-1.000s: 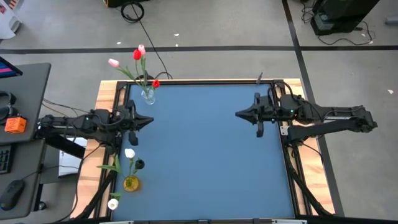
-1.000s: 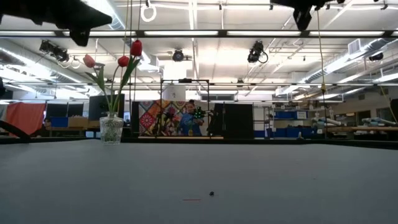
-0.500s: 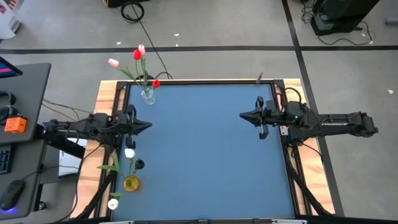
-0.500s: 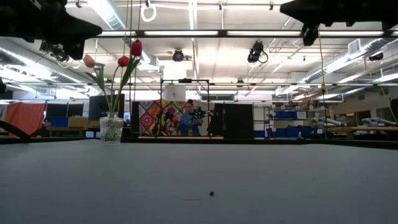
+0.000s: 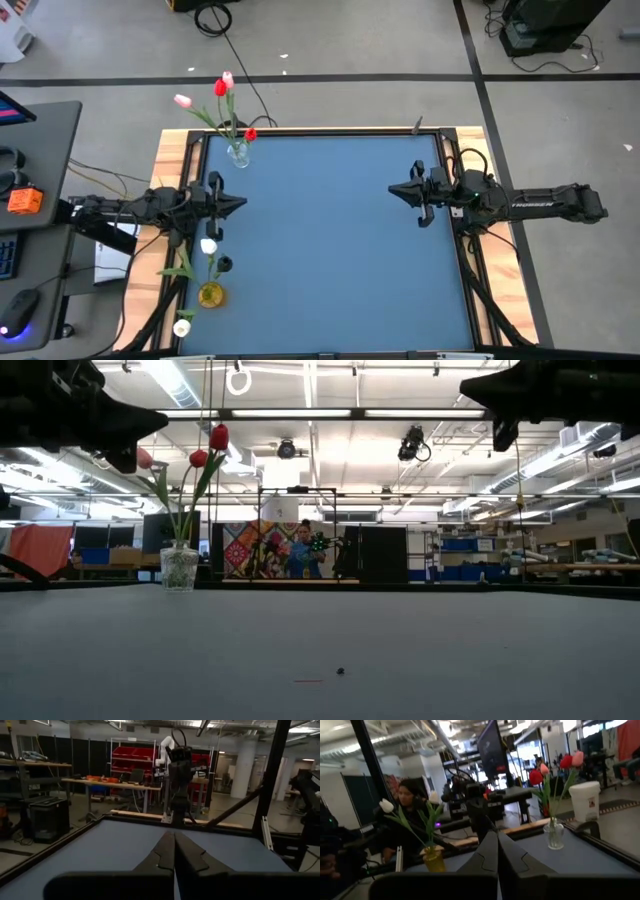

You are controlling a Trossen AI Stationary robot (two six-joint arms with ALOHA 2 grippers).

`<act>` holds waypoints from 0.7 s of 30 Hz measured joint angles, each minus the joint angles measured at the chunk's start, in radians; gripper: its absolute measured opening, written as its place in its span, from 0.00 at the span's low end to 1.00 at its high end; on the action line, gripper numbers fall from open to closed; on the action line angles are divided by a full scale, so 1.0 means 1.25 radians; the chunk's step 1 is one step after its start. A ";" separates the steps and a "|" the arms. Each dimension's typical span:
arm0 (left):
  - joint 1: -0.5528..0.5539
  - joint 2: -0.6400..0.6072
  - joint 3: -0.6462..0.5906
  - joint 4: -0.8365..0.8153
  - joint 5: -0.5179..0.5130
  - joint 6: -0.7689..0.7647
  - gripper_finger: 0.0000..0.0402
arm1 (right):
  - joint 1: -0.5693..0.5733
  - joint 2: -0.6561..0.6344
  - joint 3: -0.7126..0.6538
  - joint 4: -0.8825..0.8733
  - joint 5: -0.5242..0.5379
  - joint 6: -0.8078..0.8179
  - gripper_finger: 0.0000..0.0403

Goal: Sort flowers into vase by color
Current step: Return to Home Position

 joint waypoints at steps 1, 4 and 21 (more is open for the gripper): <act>0.000 -0.002 0.000 0.001 -0.001 0.003 0.01 | 0.000 0.000 -0.013 0.025 -0.001 0.002 0.01; 0.000 -0.012 0.000 -0.007 -0.003 0.011 0.01 | 0.000 0.000 -0.046 0.081 -0.001 0.011 0.01; 0.000 -0.036 -0.047 -0.030 -0.020 -0.032 0.01 | -0.008 -0.102 -0.090 0.045 -0.016 -0.044 0.02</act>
